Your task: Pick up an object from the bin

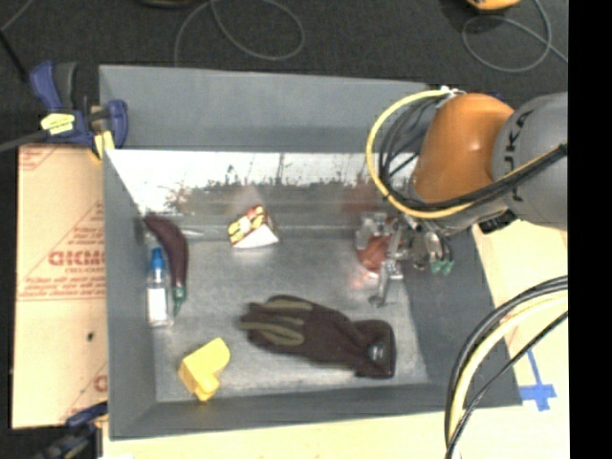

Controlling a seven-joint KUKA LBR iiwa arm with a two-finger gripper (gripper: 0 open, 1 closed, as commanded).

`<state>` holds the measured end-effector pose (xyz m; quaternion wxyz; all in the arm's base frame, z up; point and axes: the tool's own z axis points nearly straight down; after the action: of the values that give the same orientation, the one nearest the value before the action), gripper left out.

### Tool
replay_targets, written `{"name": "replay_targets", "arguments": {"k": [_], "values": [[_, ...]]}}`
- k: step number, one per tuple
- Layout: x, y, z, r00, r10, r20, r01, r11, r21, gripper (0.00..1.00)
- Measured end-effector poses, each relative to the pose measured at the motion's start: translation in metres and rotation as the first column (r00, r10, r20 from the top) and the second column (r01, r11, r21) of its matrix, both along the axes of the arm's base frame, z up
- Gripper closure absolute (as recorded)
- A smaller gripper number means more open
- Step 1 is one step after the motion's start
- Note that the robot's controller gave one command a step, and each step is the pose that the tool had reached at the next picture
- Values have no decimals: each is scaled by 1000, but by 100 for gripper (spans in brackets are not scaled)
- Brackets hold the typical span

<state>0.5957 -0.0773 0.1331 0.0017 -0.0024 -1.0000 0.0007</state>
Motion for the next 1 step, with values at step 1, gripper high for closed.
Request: {"name": "replay_targets", "arguments": {"k": [1], "values": [[1,0,5,1000,1,7,-1,1000,-1,0]]}}
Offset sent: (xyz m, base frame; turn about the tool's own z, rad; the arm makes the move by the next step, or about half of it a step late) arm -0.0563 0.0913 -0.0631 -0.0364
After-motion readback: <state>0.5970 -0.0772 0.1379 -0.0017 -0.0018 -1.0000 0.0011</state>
